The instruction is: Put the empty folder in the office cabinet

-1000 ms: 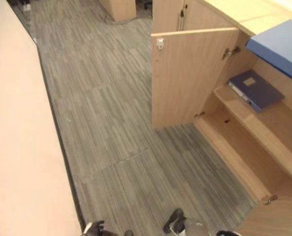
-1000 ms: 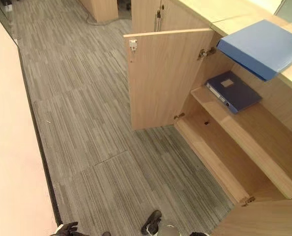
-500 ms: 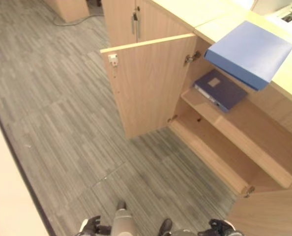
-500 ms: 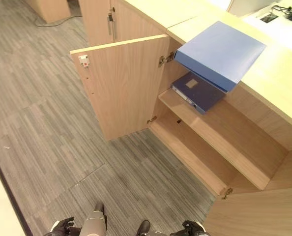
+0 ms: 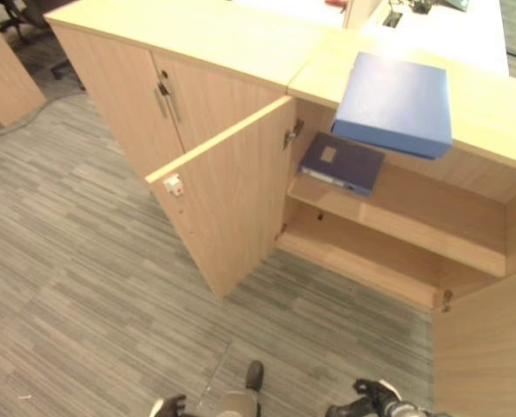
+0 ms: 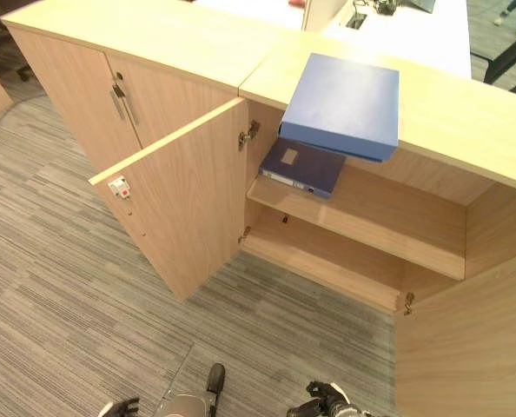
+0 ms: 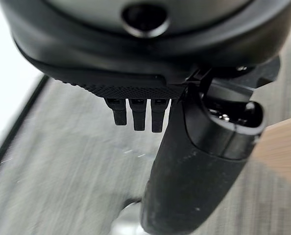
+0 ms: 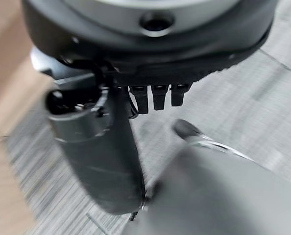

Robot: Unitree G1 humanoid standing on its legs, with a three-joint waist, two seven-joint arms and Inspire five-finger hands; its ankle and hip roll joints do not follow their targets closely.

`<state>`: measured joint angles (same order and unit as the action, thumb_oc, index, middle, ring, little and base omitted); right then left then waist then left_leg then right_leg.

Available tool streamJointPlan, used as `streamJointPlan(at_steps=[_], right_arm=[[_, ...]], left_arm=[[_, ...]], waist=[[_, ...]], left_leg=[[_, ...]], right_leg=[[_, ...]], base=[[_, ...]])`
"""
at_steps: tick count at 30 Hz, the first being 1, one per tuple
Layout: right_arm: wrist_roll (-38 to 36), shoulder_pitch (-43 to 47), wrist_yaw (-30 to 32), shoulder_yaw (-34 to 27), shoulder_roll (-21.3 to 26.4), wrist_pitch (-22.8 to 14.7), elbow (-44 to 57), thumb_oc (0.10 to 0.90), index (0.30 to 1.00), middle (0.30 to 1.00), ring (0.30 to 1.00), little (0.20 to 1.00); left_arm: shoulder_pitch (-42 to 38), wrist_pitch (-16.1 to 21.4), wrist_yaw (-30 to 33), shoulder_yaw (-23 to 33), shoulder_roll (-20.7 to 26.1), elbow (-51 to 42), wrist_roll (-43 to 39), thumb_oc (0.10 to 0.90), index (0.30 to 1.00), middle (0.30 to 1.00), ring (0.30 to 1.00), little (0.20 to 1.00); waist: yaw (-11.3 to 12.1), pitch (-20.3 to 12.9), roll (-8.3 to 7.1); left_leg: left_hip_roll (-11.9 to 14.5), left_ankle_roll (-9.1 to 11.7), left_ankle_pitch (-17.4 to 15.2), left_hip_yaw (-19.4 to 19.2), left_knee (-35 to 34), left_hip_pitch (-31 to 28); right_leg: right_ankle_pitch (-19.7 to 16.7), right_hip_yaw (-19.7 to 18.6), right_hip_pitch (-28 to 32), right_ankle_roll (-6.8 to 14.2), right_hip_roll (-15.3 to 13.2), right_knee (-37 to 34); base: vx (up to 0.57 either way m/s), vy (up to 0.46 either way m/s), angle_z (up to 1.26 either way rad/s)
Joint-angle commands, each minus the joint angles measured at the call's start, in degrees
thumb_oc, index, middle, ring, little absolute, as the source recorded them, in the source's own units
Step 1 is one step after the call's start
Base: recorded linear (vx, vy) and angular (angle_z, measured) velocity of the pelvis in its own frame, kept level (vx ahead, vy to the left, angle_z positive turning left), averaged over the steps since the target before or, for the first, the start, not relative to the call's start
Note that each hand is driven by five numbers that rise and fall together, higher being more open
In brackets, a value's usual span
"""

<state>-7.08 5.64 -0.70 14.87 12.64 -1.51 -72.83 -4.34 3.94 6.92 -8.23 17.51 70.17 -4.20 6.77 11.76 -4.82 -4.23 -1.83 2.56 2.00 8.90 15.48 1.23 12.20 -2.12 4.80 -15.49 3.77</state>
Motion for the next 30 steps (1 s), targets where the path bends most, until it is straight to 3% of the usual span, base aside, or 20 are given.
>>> streamJointPlan(at_steps=[1, 3, 6, 9, 11, 14, 16, 17, 20, 24, 27, 30], right_arm=[[-0.4, 0.1, 0.9, 2.0, 5.2, 0.9, 0.6, 0.800, 0.900, 0.900, 0.900, 0.900], [0.1, 1.0, 1.6, 1.9, 5.2, 0.9, 1.8, 0.800, 0.900, 0.900, 0.900, 0.900], [0.4, 1.5, 1.9, 1.6, 5.3, 0.8, 2.9, 0.800, 0.900, 0.900, 0.900, 0.900], [1.1, 1.6, 2.0, 1.7, 5.5, 0.9, 3.0, 0.800, 0.900, 0.900, 0.900, 0.900], [1.2, 1.3, 1.9, 1.8, 5.7, 0.9, 3.2, 0.800, 0.900, 0.900, 0.900, 0.900], [1.3, 0.7, 1.9, 2.1, 5.7, 0.8, 3.2, 0.800, 0.900, 0.900, 0.900, 0.900], [1.5, 0.7, 1.8, 2.3, 6.0, 0.9, 2.8, 0.800, 0.900, 0.900, 0.900, 0.900], [1.3, 1.0, 1.9, 2.2, 6.1, 0.8, 2.5, 0.800, 0.900, 0.900, 0.900, 0.900], [0.9, 2.0, 1.7, 2.3, 6.0, 0.9, 2.2, 0.800, 0.900, 0.900, 0.900, 0.900], [0.9, 2.2, 1.1, 1.9, 5.0, 1.3, 0.3, 0.800, 0.900, 0.900, 0.900, 0.900], [0.9, 0.4, 0.5, 1.2, 4.6, 1.6, -1.2, 0.800, 0.900, 0.900, 0.900, 0.900], [1.5, -0.7, 0.0, 1.1, 4.7, 1.5, -2.2, 0.800, 0.900, 0.900, 0.900, 0.900]], left_arm=[[2.5, 0.5, 1.2, -0.9, -0.6, 0.9, -1.5, 0.800, 0.900, 0.900, 0.900, 0.900], [2.1, 0.2, 1.7, -1.8, -0.8, 1.7, 0.1, 0.800, 0.900, 0.900, 0.900, 0.900], [2.3, -0.1, 1.8, -1.9, -0.8, 2.9, 1.4, 0.800, 0.900, 0.900, 0.900, 0.900], [3.2, -0.3, 1.6, -1.0, -0.6, 3.7, 1.6, 0.800, 0.900, 0.900, 0.900, 0.900], [3.7, -0.5, 1.3, -0.6, -0.3, 3.5, 1.4, 0.800, 0.900, 0.900, 0.900, 0.900], [4.1, -0.5, 1.2, -0.3, -0.2, 3.5, 1.4, 0.800, 0.900, 0.900, 0.900, 0.900], [3.9, -0.4, 1.1, -0.3, -0.3, 3.3, 1.4, 0.800, 0.900, 0.900, 0.900, 0.900], [3.5, -0.4, 1.0, -0.3, -0.4, 3.4, 1.4, 0.800, 0.900, 0.900, 0.900, 0.900], [2.8, -0.4, 1.1, 0.1, -0.6, 4.2, 1.3, 0.800, 0.900, 0.900, 0.900, 0.900], [2.0, -0.7, 1.0, 1.6, -0.9, 6.1, 0.9, 0.800, 0.900, 0.900, 0.900, 0.900], [2.5, -1.0, 1.1, 2.6, -1.0, 7.7, 1.5, 0.800, 0.900, 0.900, 0.900, 0.900], [3.1, -1.1, 1.0, 3.0, -1.4, 8.8, 1.4, 0.800, 0.900, 0.900, 0.900, 0.900]], waist=[[0.8, -0.8, 2.30], [0.0, -0.7, 2.75], [-0.6, -1.1, 3.23], [-0.8, -1.1, 3.69], [-1.0, -1.1, 4.17], [-1.3, -0.5, 4.56], [-1.6, 0.1, 4.87], [-1.9, 0.3, 4.73], [-3.1, 1.4, 3.91], [-4.1, 2.6, 3.44], [-4.7, 1.7, 2.70], [-5.3, 0.6, 2.60]], left_leg=[[2.8, 3.6, -3.2, 7.2, 3.9, 4.9], [1.8, 2.1, -7.9, 4.2, 10.4, 7.5], [1.8, 0.3, -10.5, 1.7, 13.0, 7.5], [1.3, -1.9, -11.2, -0.5, 11.2, 4.4], [1.0, -2.5, -10.6, -1.4, 8.4, 1.0], [1.0, -2.3, -10.8, -1.5, 4.6, -3.9], [1.6, -2.1, -9.8, -1.1, 0.4, -7.4], [1.4, -2.2, -8.5, -1.1, -0.6, -7.4], [0.6, -2.0, -8.7, -0.4, -2.3, -9.6], [-0.3, -1.6, -9.6, 2.1, -4.4, -13.7], [-0.9, -1.0, -10.9, 4.8, -6.9, -17.9], [0.9, -0.2, -12.2, 6.1, -7.4, -20.1]], right_leg=[[4.2, -2.5, 1.3, 2.1, 1.8, 2.1], [3.4, -3.2, -0.2, 2.6, -0.5, 3.1], [1.9, -3.6, -1.2, 3.0, -2.2, 4.4], [-4.2, -2.4, -3.1, 2.4, -4.4, 10.1], [-6.1, -0.7, -4.5, 1.5, -4.9, 14.9], [-5.6, 0.4, -5.5, 1.7, -4.0, 17.7], [-4.0, 1.9, -7.6, 1.9, -1.4, 13.5], [-5.1, 2.3, -9.1, 1.9, -0.8, 9.7], [-8.8, -1.1, -12.7, 3.8, 2.0, -0.8], [-11.8, -3.9, -17.4, 5.6, 4.4, -8.7], [-12.3, -5.5, -15.7, 5.2, 5.0, -8.7], [-11.9, -5.4, -16.0, 4.4, 5.3, -5.6]], base=[[0.05, 0.161, -0.23], [0.11, 0.291, -0.22], [0.12, 0.219, -0.53], [0.15, 0.199, -0.47], [0.18, 0.171, -0.57], [0.15, 0.059, -0.36], [0.09, -0.061, -0.31], [0.04, -0.113, 0.01], [0.09, -0.122, -0.02], [0.26, -0.188, -0.01], [0.49, -0.288, 0.54], [0.32, -0.256, 0.78]])
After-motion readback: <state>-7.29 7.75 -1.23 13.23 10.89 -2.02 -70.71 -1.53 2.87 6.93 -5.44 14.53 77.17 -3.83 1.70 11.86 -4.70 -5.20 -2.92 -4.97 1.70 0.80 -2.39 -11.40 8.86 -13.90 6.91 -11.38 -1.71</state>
